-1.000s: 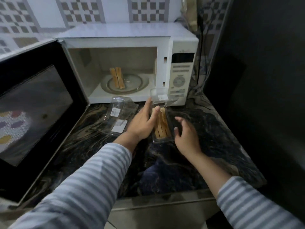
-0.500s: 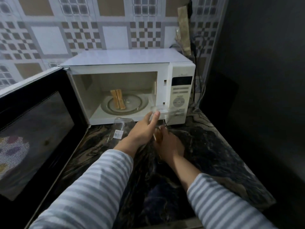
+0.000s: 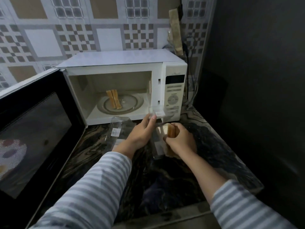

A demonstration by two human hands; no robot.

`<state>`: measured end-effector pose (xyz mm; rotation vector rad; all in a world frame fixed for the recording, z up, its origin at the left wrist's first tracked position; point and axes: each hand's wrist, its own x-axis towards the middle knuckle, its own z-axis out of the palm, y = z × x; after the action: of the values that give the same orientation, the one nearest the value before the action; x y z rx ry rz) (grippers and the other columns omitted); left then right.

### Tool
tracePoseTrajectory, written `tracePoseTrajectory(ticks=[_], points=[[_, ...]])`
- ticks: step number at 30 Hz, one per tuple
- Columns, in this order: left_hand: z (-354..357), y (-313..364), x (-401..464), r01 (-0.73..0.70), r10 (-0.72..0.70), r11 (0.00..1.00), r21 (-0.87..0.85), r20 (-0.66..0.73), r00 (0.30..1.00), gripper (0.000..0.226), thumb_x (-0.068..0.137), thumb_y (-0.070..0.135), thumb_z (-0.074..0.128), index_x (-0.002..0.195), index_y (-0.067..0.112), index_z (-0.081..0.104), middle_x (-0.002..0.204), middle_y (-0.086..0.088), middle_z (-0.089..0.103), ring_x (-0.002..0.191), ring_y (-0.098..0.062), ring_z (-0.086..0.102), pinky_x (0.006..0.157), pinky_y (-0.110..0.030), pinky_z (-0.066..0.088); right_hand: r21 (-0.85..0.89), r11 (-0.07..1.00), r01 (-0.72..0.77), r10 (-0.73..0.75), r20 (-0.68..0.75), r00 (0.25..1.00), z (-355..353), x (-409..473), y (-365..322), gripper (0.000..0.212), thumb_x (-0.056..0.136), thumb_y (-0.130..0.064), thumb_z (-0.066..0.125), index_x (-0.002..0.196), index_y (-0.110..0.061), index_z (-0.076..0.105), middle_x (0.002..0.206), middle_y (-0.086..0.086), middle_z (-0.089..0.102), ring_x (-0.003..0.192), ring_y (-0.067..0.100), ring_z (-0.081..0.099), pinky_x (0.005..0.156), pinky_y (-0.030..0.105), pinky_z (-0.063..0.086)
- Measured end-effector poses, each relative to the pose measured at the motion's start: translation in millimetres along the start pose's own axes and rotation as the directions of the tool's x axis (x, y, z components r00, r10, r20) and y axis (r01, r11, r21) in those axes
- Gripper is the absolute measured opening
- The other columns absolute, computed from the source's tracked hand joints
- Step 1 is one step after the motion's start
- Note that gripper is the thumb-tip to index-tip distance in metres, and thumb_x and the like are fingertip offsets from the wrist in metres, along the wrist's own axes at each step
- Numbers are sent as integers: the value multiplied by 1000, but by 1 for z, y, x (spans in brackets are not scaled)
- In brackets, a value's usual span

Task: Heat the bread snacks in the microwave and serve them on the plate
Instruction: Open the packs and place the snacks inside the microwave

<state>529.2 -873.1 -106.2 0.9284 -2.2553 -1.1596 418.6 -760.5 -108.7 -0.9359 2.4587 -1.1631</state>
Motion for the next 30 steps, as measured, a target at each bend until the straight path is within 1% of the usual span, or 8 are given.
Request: tracePoseTrajectory(ticks=[3,10,15,19,20,24,27,30], points=[[7,-9,-13,-67,67,998,-5,-13,998,60,95,63,27,146,33,32,144,3,47,133,-17,42,99,-26,29,-23,1000,8,-9,-19,1000,-24,-12,16,51,77,-37,69,125,-39,52,116,-4,64,105,23,60,76,31,49],[31,-36,-39,-115,126,980,164,-61,990,74,88,69,30,149,27,30,151,3,39,138,-13,36,114,-33,30,-37,999,13,-15,-55,998,-74,-19,39,53,77,-34,68,127,-36,51,120,-4,61,106,23,59,80,35,50],[41,-42,-47,-83,102,973,216,-82,991,67,92,60,37,148,25,31,154,1,35,141,-13,30,116,-36,26,-7,989,149,-150,-42,988,-100,-7,12,48,74,-36,68,120,-39,54,112,-7,62,97,19,60,79,41,56],[38,-31,-48,-79,116,953,294,-111,987,62,95,47,47,147,14,34,152,-5,36,141,-16,32,116,-25,22,-6,966,258,-257,32,966,-112,11,-24,45,78,-34,68,120,-36,54,104,-7,55,78,13,55,53,25,48],[34,-27,-50,-78,124,947,311,-130,984,62,95,46,46,146,13,35,152,-5,36,140,-16,33,115,-24,22,-9,959,282,-282,58,958,-111,16,-34,46,78,-33,69,122,-35,54,104,-8,54,79,14,55,53,24,47],[4,-13,-58,-91,194,906,414,-213,958,58,95,53,35,135,14,50,138,-4,53,129,-17,47,107,-24,32,-7,933,359,-356,122,927,-96,34,-74,50,74,-35,70,121,-34,55,108,-9,56,95,17,59,79,36,53],[-31,-7,-60,-91,262,871,482,-300,917,60,92,57,25,124,18,57,127,0,59,117,-18,54,99,-29,41,15,924,382,-379,173,909,-78,45,-97,45,75,-32,69,118,-31,56,103,-9,56,91,17,60,77,35,53],[-72,-18,-56,-28,259,870,492,-410,875,46,98,46,32,120,16,59,120,0,61,110,-18,57,89,-27,41,13,919,395,-389,197,900,-53,57,-116,47,76,-33,69,120,-31,54,103,-9,53,88,16,56,75,32,50]])
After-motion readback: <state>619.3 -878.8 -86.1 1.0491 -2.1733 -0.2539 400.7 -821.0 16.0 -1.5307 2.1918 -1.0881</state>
